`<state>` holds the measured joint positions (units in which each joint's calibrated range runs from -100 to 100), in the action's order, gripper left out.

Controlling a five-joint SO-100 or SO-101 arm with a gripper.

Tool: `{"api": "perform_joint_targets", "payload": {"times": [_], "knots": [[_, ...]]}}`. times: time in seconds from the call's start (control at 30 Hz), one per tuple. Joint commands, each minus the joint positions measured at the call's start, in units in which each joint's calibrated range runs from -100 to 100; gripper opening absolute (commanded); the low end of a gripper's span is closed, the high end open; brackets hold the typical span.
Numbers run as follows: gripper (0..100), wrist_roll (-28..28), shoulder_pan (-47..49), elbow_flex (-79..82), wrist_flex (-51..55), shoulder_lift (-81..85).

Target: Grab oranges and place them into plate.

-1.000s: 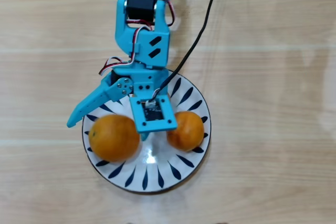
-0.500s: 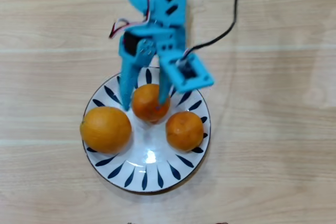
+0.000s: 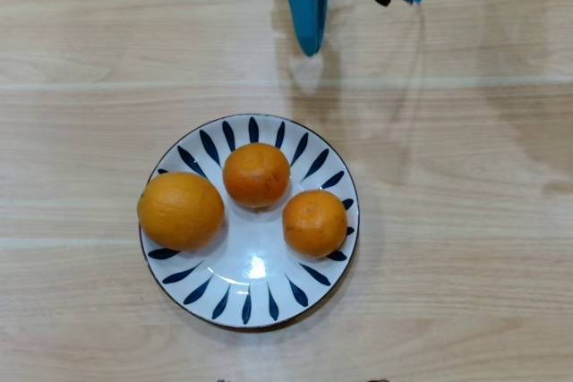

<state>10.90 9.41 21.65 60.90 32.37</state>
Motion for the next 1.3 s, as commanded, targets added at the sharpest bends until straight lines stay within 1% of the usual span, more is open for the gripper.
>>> {"api": "perform_joint_targets", "payload": {"times": [0.0, 0.03, 0.27, 0.33, 0.5, 0.57, 0.63, 0.87, 1.27], "knots": [[2, -3.32, 0.75, 17.87, -4.47, 14.54], [2, -4.73, 0.75, 26.66, -8.00, 20.63], [2, -5.10, 0.43, 59.34, -22.35, 41.08], [2, -5.10, 0.43, 65.95, -23.72, 46.83], [2, -5.20, 0.43, 77.27, -22.78, 61.20], [2, -5.94, 0.75, 78.26, -17.62, 66.53], [2, -6.72, 0.83, 77.90, -11.00, 67.63], [2, -8.65, 1.15, 77.90, -9.97, 67.29], [2, -8.34, 0.99, 78.17, -10.49, 67.29]]}}
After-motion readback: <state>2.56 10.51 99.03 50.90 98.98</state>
